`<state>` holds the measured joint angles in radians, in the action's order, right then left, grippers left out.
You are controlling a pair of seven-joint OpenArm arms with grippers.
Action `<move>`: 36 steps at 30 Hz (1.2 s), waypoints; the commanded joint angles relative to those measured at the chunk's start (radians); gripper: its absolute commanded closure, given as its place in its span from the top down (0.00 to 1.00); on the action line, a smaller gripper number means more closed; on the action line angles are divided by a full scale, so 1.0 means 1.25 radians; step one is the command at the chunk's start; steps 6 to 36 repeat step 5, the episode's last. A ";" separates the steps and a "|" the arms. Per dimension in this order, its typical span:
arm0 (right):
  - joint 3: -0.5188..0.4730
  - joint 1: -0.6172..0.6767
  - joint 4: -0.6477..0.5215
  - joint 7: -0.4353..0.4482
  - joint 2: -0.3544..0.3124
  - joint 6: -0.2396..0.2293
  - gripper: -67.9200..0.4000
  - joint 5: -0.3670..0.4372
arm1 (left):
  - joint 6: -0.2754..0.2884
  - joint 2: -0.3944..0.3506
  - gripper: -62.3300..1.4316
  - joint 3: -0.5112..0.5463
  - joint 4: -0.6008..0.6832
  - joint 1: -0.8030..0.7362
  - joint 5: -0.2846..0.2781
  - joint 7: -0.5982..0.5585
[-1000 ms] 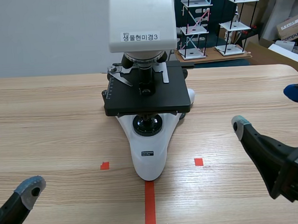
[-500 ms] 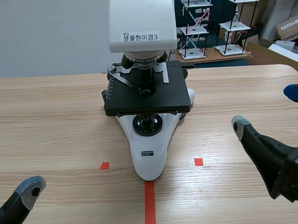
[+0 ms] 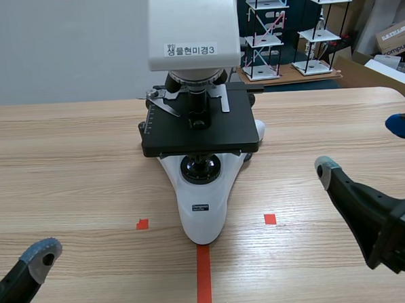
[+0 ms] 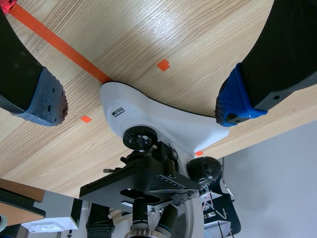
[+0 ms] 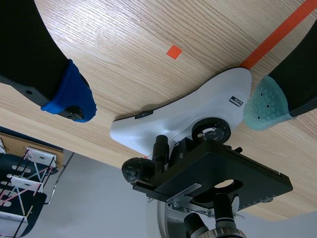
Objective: Return to the home posture
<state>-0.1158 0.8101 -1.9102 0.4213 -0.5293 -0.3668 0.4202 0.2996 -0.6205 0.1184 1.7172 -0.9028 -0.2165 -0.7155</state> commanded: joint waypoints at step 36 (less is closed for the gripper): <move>-0.007 0.002 -0.011 0.017 -0.009 0.000 0.99 0.011 | 0.001 0.006 1.00 -0.003 0.016 0.002 -0.006 -0.014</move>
